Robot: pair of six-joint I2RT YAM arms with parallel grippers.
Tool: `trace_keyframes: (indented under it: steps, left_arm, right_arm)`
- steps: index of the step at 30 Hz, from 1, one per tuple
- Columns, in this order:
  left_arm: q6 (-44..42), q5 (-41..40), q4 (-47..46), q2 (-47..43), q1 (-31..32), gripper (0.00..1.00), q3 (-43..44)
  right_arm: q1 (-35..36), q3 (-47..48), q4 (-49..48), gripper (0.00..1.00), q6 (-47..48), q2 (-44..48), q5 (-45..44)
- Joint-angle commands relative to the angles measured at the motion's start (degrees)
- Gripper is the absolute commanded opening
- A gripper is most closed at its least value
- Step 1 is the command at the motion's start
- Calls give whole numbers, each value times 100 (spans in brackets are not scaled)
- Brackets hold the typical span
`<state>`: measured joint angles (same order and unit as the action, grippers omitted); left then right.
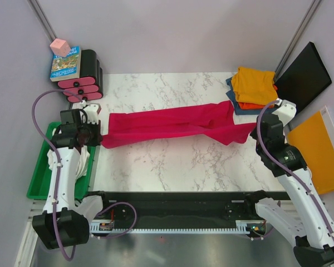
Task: Fold and stack the t-shirts
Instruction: Fold the other side of the tshirt into a rectangle
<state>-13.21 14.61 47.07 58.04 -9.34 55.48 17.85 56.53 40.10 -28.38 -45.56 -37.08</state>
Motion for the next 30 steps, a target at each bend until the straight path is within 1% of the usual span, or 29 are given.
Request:
trace_keyframes:
  steps: [1, 8, 12, 20, 30]
  left_arm:
    - [-217, -125, -22, -47, -94, 2, 15]
    - [-173, 41, -92, 225, -94, 2, 50]
    - [-112, 147, -329, 567, -94, 2, 146]
    - [-24, 235, -769, 1770, -85, 2, 656]
    - [56, 165, -1182, 3081, -15, 2, 1245]
  right_arm:
    - [-1, -72, 104, 0, -89, 74, -230]
    - [0, -11, -115, 0, -36, -102, -203]
    - [0, 60, -379, 0, 60, -505, -133]
    - [-1, 314, -1099, 0, 140, -1420, -62]
    - [0, 789, -1698, 0, 219, -2764, -89]
